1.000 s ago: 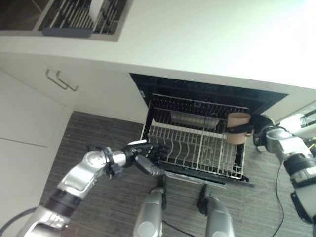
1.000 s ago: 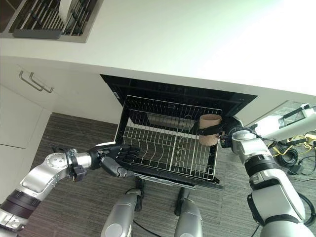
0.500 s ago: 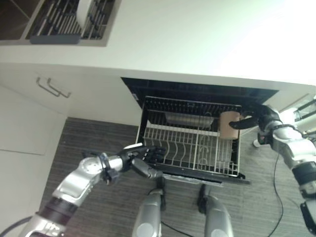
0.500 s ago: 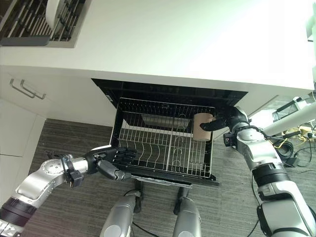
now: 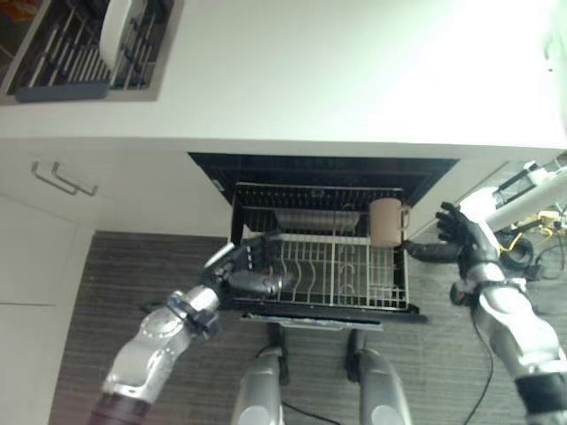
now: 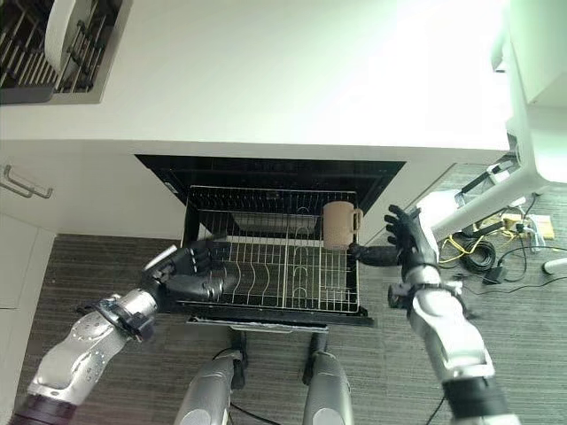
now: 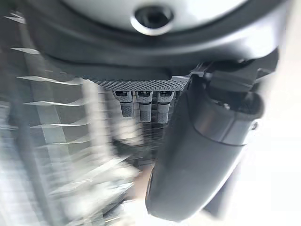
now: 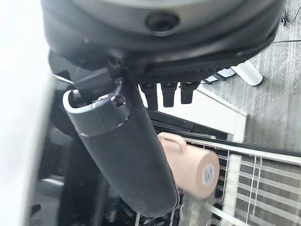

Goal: Place the dishes in the dishwasher.

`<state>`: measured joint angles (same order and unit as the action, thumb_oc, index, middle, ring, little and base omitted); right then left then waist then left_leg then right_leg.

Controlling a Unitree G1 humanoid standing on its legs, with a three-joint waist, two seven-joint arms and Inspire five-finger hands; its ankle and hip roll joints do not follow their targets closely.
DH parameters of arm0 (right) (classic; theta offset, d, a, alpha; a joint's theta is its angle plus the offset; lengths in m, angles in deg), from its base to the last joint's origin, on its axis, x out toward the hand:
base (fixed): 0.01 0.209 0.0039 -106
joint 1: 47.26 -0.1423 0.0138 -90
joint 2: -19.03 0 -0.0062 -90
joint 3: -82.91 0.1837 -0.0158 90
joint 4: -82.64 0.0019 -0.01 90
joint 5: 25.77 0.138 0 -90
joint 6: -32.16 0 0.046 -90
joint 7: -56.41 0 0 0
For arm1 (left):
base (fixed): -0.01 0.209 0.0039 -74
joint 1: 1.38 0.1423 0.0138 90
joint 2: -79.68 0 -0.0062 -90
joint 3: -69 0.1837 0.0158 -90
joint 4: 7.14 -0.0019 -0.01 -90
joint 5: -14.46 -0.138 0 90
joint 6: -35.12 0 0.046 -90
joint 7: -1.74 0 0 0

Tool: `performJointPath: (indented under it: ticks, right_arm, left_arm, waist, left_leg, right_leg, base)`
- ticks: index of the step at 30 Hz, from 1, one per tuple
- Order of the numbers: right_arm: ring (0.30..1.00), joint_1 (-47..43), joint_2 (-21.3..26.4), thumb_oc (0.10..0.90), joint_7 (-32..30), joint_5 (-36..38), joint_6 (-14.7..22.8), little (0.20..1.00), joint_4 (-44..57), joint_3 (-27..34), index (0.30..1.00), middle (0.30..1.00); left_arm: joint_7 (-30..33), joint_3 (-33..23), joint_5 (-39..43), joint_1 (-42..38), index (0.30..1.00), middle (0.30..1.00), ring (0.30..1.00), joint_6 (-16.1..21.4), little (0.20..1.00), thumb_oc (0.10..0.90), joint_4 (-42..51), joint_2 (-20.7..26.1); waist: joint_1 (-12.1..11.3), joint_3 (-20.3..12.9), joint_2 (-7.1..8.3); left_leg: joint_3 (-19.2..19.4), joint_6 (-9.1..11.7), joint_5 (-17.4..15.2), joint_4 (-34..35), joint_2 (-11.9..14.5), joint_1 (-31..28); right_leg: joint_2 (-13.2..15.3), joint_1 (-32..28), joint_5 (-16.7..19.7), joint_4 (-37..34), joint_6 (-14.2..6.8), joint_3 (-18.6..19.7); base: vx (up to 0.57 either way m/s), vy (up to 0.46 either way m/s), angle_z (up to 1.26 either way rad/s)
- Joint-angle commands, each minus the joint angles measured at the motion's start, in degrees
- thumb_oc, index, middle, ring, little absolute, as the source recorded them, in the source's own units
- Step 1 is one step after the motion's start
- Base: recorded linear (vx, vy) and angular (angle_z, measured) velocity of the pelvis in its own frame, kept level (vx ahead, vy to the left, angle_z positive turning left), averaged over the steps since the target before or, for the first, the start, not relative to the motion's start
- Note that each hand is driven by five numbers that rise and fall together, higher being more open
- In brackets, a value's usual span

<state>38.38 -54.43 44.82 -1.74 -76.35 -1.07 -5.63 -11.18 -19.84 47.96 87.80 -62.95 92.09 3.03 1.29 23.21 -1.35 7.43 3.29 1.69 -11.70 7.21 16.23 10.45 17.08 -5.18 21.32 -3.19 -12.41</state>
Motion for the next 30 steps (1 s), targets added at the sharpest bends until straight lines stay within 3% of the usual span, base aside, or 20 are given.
performJointPath:
  ticks: [1,4,8,14,19,23,25,27,30]
  right_arm:
    - [0.9,-4.9,3.2,0.8,2.2,-3.4,9.1,0.9,3.1,4.4,0.9,0.9]
    - [0.9,0.7,-0.1,0.8,4.9,-2.3,13.1,0.9,8.5,7.4,0.9,0.9]
    - [0.9,2.6,-2.3,0.8,4.7,-1.8,14.6,0.9,10.1,7.3,0.9,0.9]
    - [0.9,3.2,-2.5,0.8,5.2,-0.6,17.6,0.9,11.6,7.3,0.9,0.9]
    - [0.9,3.9,-2.4,0.8,3.0,-0.4,20.2,0.9,12.8,8.0,0.9,0.9]
    - [0.9,5.4,-4.7,0.8,2.2,-1.3,21.9,0.9,14.1,8.4,0.9,0.9]
    - [0.9,5.2,-5.4,0.8,2.7,-1.4,22.7,0.9,14.1,7.7,0.9,0.9]
    - [0.9,4.1,-5.6,0.8,3.3,-2.0,23.9,0.9,13.7,6.9,0.9,0.9]
    - [0.9,2.5,-5.0,0.8,2.2,-1.4,24.9,0.9,13.2,6.9,0.9,0.9]
  left_arm:
    - [4.3,-2.6,1.2,-1.2,0.9,0.9,0.9,14.5,0.9,0.8,5.3,2.2]
    - [7.6,-7.7,-1.3,1.7,0.9,0.9,0.9,21.5,0.9,0.8,7.9,-0.9]
    - [8.7,-8.8,-2.4,3.0,0.9,0.9,0.9,24.1,0.9,0.8,9.2,-2.5]
    - [7.7,-9.4,-3.1,4.1,0.9,0.9,0.9,25.4,0.9,0.8,11.5,-2.9]
    - [5.6,-9.7,-2.8,2.1,0.9,0.9,0.9,24.5,0.9,0.8,11.4,-1.9]
    - [4.3,-10.7,-0.5,3.4,0.9,0.9,0.9,23.4,0.9,0.8,11.9,-2.1]
    - [4.9,-11.1,-0.3,3.9,0.9,0.9,0.9,23.5,0.9,0.8,12.2,-2.0]
    - [5.4,-11.3,0.1,4.3,0.9,0.9,0.9,23.9,0.9,0.8,12.4,-1.9]
    - [5.1,-10.5,0.5,2.6,0.9,0.9,0.9,24.4,0.9,0.8,11.4,-1.7]
  waist:
    - [-0.2,-6.6,0.73]
    - [-0.2,-9.0,1.61]
    - [-0.5,-10.3,1.89]
    - [-1.5,-12.1,2.35]
    - [-1.6,-12.3,3.12]
    - [-1.7,-12.0,4.05]
    - [-2.1,-11.8,4.39]
    - [-3.3,-11.3,3.98]
    - [-3.4,-10.8,3.06]
  left_leg:
    - [-1.3,4.2,-7.9,-5.5,5.2,-2.5]
    - [-1.0,4.4,-8.2,-5.5,5.3,-3.6]
    - [-0.9,4.3,-8.5,-5.5,5.3,-4.3]
    - [0.3,4.1,-9.3,-5.5,4.7,-6.0]
    - [0.1,2.3,-10.7,-5.5,1.7,-7.2]
    - [-0.7,0.8,-11.8,-5.5,-0.9,-8.1]
    - [-0.2,-0.1,-12.3,-5.5,-1.3,-8.6]
    - [1.9,-0.9,-12.0,-5.5,-0.5,-9.0]
    - [3.1,-2.2,-11.3,-5.5,-0.4,-8.6]
  right_leg:
    - [2.0,-3.7,-0.3,-4.1,-4.9,2.8]
    - [1.6,-4.9,-0.9,-4.1,-4.9,3.0]
    - [1.5,-5.7,-1.4,-4.1,-4.8,2.9]
    - [2.7,-7.8,-1.6,-4.1,-5.7,1.1]
    - [5.5,-8.6,0.1,-4.1,-8.6,2.3]
    - [7.8,-8.9,4.8,-4.1,-9.9,2.6]
    - [8.1,-9.8,7.2,-4.1,-10.1,0.8]
    - [7.3,-12.5,7.9,-4.1,-9.6,-3.8]
    - [-0.2,-16.3,4.6,-4.1,-8.0,-5.1]
  base:
    - [0.08,-0.041,-0.12]
    - [0.15,-0.052,-0.09]
    - [0.08,0.003,-0.01]
    - [0.07,0.135,-0.06]
    - [0.04,0.211,-0.02]
    - [0.05,0.172,0.0]
    - [-0.01,0.127,-0.15]
    - [-0.07,0.161,-0.5]
    - [-0.05,0.106,-0.84]
